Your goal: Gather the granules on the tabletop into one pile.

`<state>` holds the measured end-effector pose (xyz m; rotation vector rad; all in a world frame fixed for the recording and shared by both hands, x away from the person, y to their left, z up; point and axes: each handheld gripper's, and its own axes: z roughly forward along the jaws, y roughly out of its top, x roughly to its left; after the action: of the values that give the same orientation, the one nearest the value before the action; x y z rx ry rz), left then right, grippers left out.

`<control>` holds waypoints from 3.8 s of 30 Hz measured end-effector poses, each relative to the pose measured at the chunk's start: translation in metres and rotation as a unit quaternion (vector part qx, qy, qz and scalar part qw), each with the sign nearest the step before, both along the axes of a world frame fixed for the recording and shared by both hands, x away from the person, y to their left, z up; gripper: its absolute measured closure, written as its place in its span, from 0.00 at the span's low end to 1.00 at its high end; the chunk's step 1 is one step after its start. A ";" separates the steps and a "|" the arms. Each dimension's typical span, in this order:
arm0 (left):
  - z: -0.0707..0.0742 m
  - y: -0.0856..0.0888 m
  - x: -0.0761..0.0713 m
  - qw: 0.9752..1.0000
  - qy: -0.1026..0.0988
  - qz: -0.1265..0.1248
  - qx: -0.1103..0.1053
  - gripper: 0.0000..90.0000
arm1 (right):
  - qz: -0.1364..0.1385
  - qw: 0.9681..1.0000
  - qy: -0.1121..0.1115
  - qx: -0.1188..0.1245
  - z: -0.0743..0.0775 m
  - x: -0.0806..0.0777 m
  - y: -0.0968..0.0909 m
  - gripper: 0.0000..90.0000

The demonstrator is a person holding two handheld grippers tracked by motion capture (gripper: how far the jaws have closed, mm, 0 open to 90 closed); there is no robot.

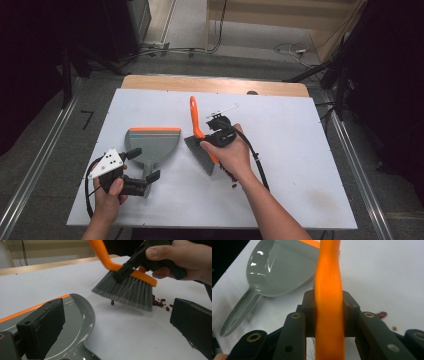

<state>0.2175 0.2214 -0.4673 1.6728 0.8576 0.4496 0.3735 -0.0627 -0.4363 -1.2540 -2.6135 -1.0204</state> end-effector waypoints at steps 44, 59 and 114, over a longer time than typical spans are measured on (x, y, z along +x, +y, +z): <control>-0.002 -0.004 0.002 1.000 0.006 -0.003 0.003 0.00 | 0.065 0.994 -0.085 -0.016 0.046 0.000 -0.086 0.76; 0.001 0.004 0.001 1.000 0.001 0.014 -0.005 0.00 | 0.296 0.933 -0.138 -0.153 0.033 -0.080 -0.093 0.76; -0.002 -0.001 0.003 1.000 0.008 0.005 0.006 0.00 | 0.291 0.928 -0.187 -0.137 -0.013 0.029 -0.073 0.74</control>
<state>0.2203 0.2199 -0.4697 1.6849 0.8771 0.4506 0.4024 -0.1356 -0.4497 -0.2458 -3.1924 -0.8560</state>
